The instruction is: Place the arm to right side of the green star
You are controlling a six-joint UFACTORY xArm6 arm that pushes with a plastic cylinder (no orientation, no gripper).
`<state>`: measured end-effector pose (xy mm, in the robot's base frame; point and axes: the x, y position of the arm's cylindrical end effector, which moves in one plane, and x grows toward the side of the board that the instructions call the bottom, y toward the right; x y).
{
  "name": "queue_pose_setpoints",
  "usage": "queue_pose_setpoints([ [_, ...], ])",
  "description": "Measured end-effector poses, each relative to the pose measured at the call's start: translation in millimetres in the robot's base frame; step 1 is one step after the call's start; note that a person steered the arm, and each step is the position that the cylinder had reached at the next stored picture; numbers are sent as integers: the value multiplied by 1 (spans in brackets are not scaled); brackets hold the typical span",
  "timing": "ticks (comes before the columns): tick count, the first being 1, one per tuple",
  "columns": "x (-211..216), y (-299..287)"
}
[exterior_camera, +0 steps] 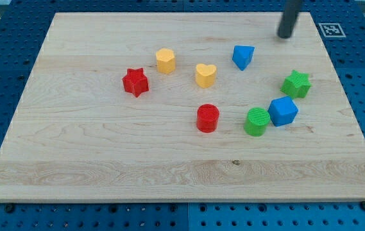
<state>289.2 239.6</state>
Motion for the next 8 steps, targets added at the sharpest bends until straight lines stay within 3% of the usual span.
queue_pose_setpoints([
  [3, 136, 11],
  [4, 152, 11],
  [8, 143, 9],
])
